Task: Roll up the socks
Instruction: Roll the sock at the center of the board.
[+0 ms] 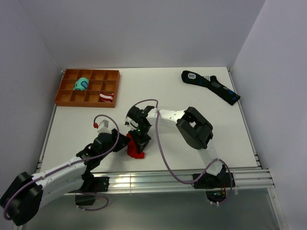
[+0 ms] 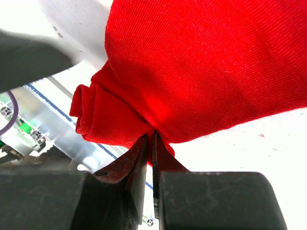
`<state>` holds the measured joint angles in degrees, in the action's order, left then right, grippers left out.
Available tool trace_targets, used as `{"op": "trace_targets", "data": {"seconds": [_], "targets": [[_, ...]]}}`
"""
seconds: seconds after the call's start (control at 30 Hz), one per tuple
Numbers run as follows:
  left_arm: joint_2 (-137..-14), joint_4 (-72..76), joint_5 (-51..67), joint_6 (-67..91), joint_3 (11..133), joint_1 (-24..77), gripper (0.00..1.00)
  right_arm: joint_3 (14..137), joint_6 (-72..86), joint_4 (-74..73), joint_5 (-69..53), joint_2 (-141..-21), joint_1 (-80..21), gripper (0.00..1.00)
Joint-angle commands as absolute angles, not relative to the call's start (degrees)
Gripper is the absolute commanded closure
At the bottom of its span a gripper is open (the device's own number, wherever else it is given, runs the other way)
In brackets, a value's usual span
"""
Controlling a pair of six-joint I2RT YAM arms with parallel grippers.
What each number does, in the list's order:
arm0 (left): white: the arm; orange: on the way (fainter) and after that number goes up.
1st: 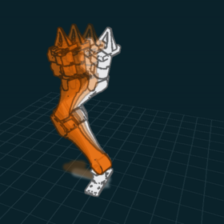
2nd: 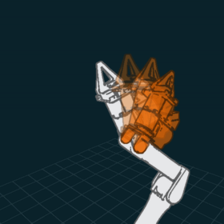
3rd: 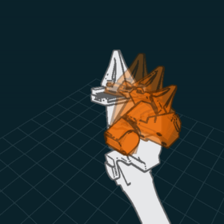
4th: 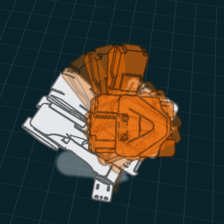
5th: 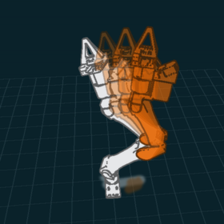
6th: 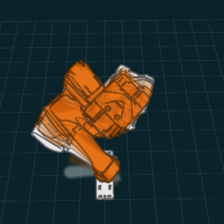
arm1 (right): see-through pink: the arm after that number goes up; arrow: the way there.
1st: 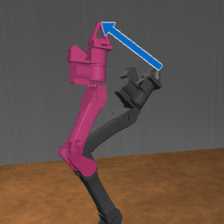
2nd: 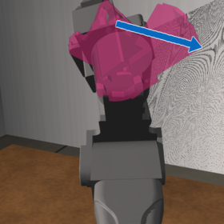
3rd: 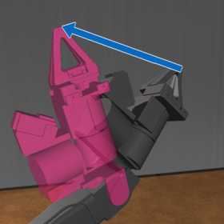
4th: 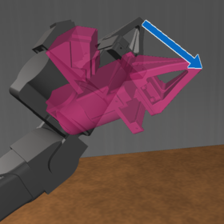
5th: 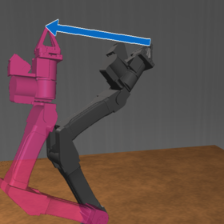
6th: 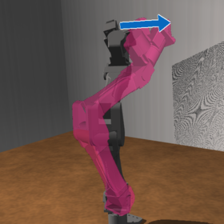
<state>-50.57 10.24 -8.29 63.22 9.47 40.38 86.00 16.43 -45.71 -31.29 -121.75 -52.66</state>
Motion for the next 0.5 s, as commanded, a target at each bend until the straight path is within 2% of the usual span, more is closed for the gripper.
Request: {"op": "trace_targets", "data": {"seconds": [0.0,0.3,0.47], "targets": [[-45.1,8.4,-10.5,61.9,9.5,40.1,0.52,85.3,14.3,-45.6,-24.3,-125.8,-53.0,0.87],[-43.1,-4.2,-5.9,64.1,11.3,40.1,0.52,84.2,14.6,-44.9,-24.3,-125.9,-52.8,0.88],[-39.4,-5.6,-4.2,63.6,11.4,40.4,0.47,83.7,14.8,-44.3,-24.3,-126.0,-52.7,0.88]]}}
